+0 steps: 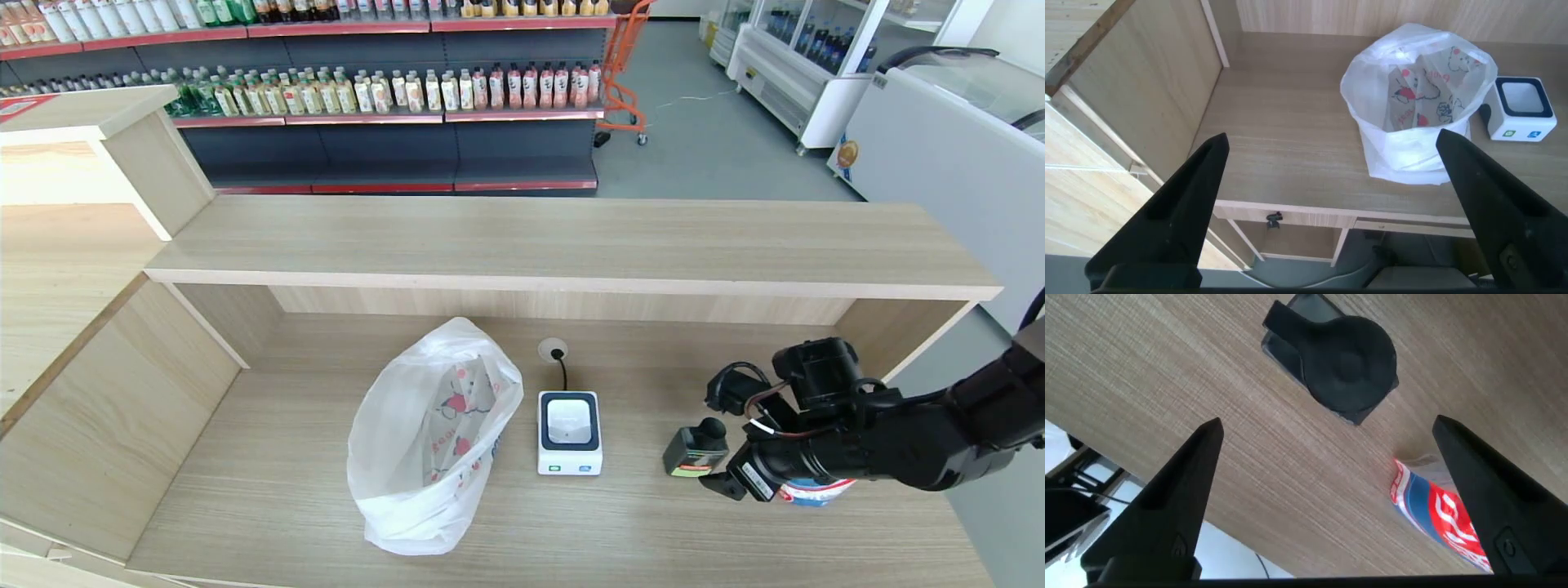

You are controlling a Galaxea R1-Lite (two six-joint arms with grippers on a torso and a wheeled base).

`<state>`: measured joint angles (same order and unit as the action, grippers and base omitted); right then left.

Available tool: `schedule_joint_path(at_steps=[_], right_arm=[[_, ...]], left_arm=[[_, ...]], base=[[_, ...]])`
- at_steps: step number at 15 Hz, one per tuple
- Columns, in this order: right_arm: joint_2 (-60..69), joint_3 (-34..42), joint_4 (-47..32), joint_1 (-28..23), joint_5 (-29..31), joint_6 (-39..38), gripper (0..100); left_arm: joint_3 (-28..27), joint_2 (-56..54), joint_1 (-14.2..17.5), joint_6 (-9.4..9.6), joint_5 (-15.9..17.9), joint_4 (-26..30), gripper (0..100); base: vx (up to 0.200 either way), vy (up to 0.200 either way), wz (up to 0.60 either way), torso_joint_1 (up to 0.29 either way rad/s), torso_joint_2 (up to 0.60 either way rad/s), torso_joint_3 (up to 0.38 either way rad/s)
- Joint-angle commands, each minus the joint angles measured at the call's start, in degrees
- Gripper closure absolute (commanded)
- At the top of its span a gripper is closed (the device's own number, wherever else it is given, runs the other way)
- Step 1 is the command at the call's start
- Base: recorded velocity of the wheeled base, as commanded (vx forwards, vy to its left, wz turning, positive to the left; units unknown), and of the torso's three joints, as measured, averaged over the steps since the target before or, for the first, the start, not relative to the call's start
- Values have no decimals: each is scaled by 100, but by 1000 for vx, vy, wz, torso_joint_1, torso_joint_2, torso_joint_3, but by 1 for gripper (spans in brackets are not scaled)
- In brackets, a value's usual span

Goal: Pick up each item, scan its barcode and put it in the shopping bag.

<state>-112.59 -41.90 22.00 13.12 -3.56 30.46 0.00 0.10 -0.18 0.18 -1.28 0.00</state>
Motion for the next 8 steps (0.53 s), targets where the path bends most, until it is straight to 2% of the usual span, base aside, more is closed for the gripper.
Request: schedule_joint_path(at_steps=[1, 4, 8], right_arm=[[-448, -99, 217, 7, -13, 74, 0], [-755, -178, 603, 59, -31, 74, 0], [-1028, -530, 630, 147, -171, 65, 0]], left_arm=[[-9, -1, 1, -1, -4, 0, 0], [0, -1, 1, -1, -4, 0, 0], [0, -1, 1, -1, -4, 0, 0]], base=[[0, 0, 0, 0, 0, 0], [0, 0, 0, 0, 0, 0], [0, 0, 0, 0, 0, 0]])
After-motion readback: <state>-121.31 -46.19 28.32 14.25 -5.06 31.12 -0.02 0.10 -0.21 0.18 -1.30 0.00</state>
